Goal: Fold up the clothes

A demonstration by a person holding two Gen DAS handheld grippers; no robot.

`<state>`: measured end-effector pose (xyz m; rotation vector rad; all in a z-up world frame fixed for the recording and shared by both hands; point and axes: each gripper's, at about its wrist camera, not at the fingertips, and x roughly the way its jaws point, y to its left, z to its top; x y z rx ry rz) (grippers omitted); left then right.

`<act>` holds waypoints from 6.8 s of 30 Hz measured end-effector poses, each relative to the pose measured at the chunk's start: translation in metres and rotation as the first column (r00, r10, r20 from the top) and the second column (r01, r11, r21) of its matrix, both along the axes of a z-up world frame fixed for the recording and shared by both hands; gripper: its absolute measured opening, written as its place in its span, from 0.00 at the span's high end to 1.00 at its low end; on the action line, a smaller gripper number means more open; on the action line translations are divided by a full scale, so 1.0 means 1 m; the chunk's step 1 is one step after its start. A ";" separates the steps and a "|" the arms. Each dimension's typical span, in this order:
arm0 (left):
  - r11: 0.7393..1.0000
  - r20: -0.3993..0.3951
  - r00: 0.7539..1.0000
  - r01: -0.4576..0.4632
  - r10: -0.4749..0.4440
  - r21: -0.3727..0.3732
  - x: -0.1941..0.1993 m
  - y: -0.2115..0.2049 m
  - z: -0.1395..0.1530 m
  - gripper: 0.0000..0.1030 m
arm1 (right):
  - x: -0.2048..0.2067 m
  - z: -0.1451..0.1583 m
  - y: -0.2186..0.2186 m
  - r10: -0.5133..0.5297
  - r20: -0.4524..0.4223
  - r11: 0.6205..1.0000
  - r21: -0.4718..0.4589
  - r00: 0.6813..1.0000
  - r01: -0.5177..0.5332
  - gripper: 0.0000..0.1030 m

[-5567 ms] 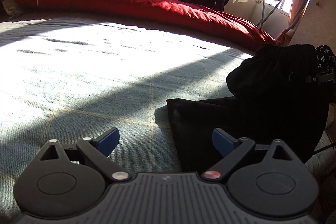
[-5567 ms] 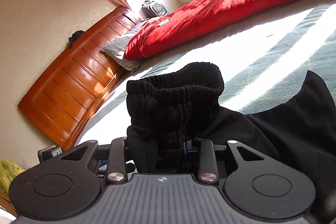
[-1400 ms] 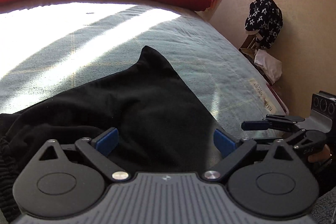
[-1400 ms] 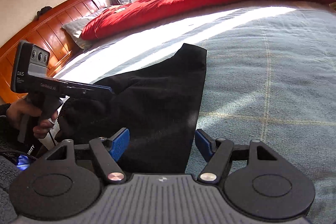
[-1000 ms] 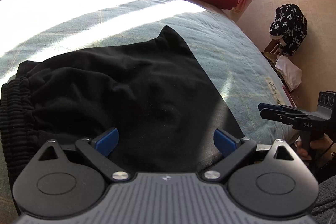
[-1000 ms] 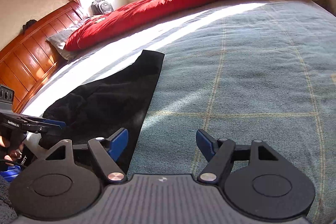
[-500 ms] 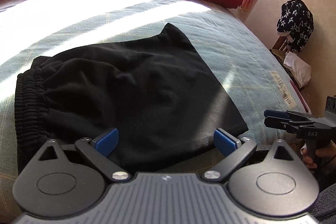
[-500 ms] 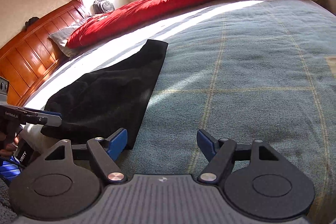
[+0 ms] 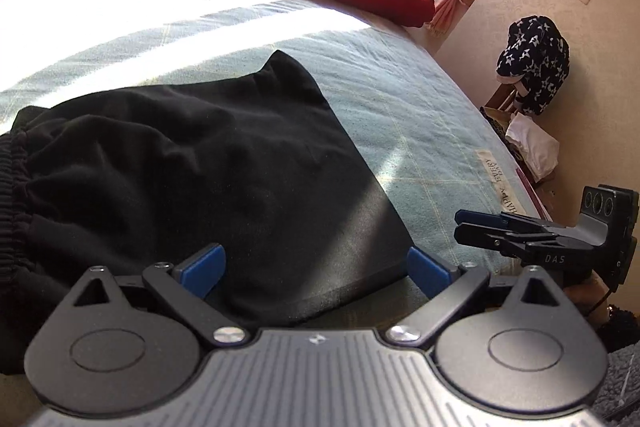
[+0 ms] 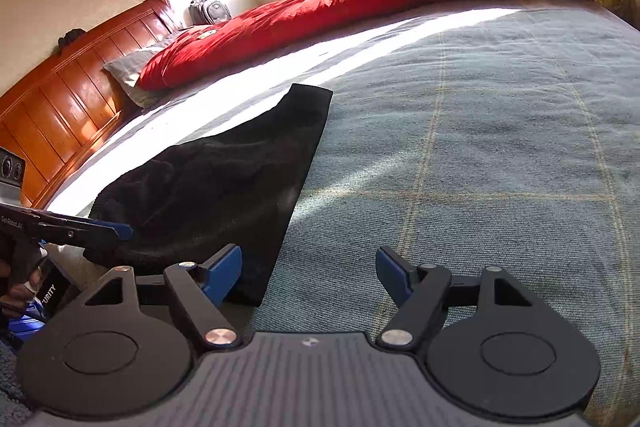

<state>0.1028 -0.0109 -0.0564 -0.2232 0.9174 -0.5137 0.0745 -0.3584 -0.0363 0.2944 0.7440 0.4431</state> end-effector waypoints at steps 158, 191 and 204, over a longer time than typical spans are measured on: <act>0.872 -0.269 0.930 -0.337 0.251 -0.355 0.044 0.231 -0.067 0.03 | 0.072 0.038 0.180 0.124 -0.054 0.990 -0.061 0.991 -0.127 0.07; 0.833 -0.363 0.920 -0.083 -0.146 -0.547 0.121 0.216 -0.101 0.01 | 0.054 0.044 0.183 0.009 -0.050 0.995 -0.103 0.999 -0.015 0.05; 0.788 -0.353 0.878 0.042 -0.323 -0.615 0.117 0.218 -0.107 0.01 | 0.024 0.067 0.239 -0.098 -0.047 0.982 -0.168 0.994 0.088 0.05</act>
